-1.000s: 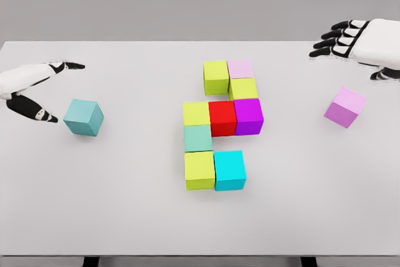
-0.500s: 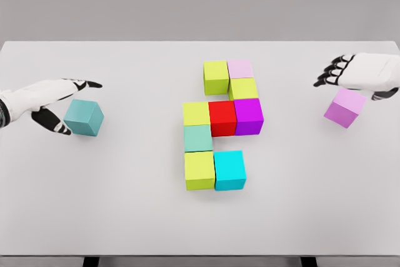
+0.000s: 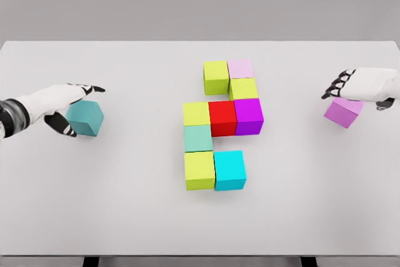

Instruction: Assemble the squares on the desktop into the number 2

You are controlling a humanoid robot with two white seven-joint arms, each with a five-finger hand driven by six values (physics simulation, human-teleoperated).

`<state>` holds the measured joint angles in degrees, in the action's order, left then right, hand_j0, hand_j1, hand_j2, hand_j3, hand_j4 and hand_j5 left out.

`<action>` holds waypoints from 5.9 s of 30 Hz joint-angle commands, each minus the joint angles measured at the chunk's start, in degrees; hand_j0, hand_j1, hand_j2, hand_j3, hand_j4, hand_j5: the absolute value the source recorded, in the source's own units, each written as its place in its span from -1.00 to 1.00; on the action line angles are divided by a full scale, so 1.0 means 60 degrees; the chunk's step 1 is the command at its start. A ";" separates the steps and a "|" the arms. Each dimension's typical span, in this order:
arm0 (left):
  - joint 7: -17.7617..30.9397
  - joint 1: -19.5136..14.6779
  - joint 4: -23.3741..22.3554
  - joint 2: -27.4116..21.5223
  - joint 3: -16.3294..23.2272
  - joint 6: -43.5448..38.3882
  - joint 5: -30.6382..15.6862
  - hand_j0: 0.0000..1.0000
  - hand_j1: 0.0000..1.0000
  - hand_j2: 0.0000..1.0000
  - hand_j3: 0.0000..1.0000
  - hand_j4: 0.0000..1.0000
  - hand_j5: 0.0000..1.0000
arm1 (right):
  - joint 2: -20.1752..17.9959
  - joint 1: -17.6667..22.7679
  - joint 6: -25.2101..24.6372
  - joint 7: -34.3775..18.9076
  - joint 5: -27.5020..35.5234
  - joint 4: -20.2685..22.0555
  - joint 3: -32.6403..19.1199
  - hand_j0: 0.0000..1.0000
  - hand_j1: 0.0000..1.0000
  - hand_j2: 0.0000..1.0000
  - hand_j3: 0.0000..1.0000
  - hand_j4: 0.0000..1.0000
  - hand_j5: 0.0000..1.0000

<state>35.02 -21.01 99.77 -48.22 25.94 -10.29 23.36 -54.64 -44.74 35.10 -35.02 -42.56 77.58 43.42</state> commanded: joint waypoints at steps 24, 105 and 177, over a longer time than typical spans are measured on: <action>-0.0003 -0.0059 -0.0369 0.0244 0.0202 -0.0409 0.0414 0.66 0.66 0.66 0.66 0.66 0.66 | 0.0684 -0.0044 -0.0017 0.0003 -0.0465 -0.0816 0.0044 0.31 0.31 0.31 0.31 0.31 0.31; -0.0003 -0.1963 -0.2127 0.7759 0.0700 -0.4118 0.6478 -0.19 -0.19 -0.19 -0.19 -0.19 -0.19 | -0.0515 -0.0029 -0.0017 0.0003 0.3649 0.3857 0.1379 1.00 1.00 1.00 1.00 1.00 1.00; -0.0003 -0.2564 -0.3490 0.8037 0.1052 -0.4118 0.7181 -0.15 -0.15 -0.15 -0.15 -0.15 -0.15 | -0.0956 -0.0381 -0.0017 0.0003 0.3987 0.2803 0.2066 1.00 1.00 1.00 1.00 1.00 1.00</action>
<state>35.06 -36.39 78.55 0.01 31.99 -35.20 66.30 -60.33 -47.02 35.12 -35.02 -20.21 95.33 56.18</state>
